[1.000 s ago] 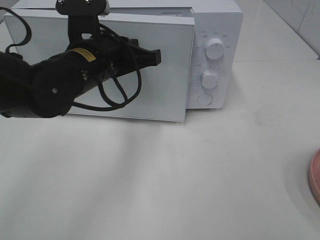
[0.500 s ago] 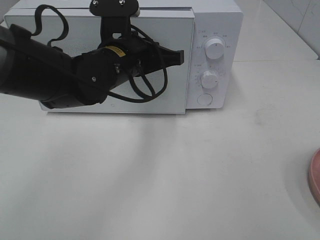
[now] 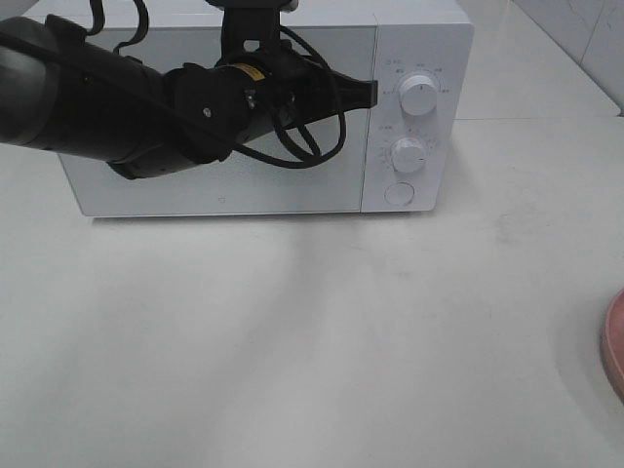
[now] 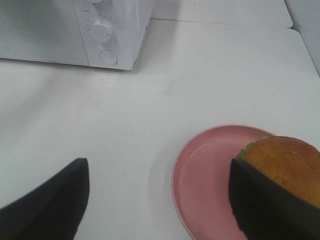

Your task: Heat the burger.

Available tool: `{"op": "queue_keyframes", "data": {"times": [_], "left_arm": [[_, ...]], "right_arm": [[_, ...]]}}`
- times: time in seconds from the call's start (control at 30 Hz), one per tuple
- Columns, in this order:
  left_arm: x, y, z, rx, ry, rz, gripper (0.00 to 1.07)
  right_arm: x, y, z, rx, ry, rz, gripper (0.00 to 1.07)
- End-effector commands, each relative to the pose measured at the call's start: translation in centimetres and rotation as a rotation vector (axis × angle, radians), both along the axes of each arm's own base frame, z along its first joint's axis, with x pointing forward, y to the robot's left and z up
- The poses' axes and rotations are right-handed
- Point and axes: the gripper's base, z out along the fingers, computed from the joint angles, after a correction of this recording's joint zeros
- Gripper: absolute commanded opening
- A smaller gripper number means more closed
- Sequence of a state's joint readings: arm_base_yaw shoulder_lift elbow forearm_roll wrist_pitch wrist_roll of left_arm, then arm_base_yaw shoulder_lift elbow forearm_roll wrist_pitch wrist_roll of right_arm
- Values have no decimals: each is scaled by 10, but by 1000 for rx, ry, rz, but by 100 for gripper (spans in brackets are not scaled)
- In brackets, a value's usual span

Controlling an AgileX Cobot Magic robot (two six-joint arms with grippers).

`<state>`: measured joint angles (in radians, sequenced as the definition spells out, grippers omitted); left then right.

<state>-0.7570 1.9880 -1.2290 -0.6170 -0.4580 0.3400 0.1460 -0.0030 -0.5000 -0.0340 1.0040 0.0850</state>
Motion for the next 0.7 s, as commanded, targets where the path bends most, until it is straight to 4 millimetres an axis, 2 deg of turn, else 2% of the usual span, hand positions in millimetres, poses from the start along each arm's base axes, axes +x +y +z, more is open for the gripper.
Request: {"op": "queue_keyframes", "data": {"times": [0.03, 0.23, 0.3, 0.4, 0.47, 0.5, 0.53, 0.57, 0.6, 0.63, 0.67, 0.7], "left_arm": [[9, 9, 14, -37, -16, 44, 0], [-12, 2, 18, -2, 84, -59, 0], [-32, 2, 21, 27, 134, -123, 0], [-37, 3, 21, 35, 150, -136, 0], [-55, 9, 20, 73, 242, -202, 0], [-55, 9, 20, 73, 242, -202, 0], [-60, 10, 20, 86, 272, -223, 11], [-67, 13, 19, 131, 306, -274, 33], [-67, 13, 19, 131, 306, -274, 33], [-73, 15, 19, 172, 325, -315, 65], [-73, 15, 19, 172, 325, -315, 65], [-75, 16, 18, 185, 340, -329, 84]], "right_arm": [[-4, 0, 0, 0, -35, -1, 75], [-4, 0, 0, 0, -35, -1, 75], [-4, 0, 0, 0, -35, -1, 75], [-4, 0, 0, 0, -35, -1, 75], [-4, 0, 0, 0, -35, -1, 75], [-4, 0, 0, 0, -35, -1, 75], [-4, 0, 0, 0, -35, -1, 75], [-4, 0, 0, 0, -35, -1, 75], [-4, 0, 0, 0, -35, -1, 75], [-4, 0, 0, 0, -35, -1, 75], [-4, 0, 0, 0, -35, -1, 75], [-4, 0, 0, 0, -35, -1, 75]]}}
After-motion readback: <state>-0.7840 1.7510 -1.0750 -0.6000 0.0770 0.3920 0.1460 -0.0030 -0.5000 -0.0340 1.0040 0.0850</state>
